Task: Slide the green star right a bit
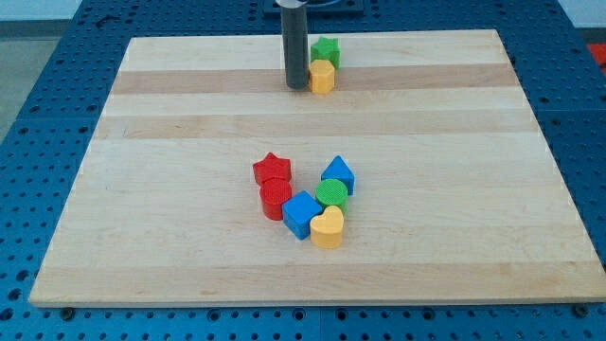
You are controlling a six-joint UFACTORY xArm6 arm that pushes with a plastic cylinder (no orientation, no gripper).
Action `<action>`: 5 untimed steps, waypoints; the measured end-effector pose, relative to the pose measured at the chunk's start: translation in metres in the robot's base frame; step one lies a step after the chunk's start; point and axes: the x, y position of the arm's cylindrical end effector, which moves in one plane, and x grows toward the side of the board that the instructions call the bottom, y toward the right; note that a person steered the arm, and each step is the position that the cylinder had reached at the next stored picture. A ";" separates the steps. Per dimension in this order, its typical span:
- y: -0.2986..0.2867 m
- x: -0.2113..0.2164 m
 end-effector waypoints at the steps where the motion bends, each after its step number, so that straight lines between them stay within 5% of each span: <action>1: 0.000 0.000; 3: -0.001 0.044; 5: -0.005 -0.031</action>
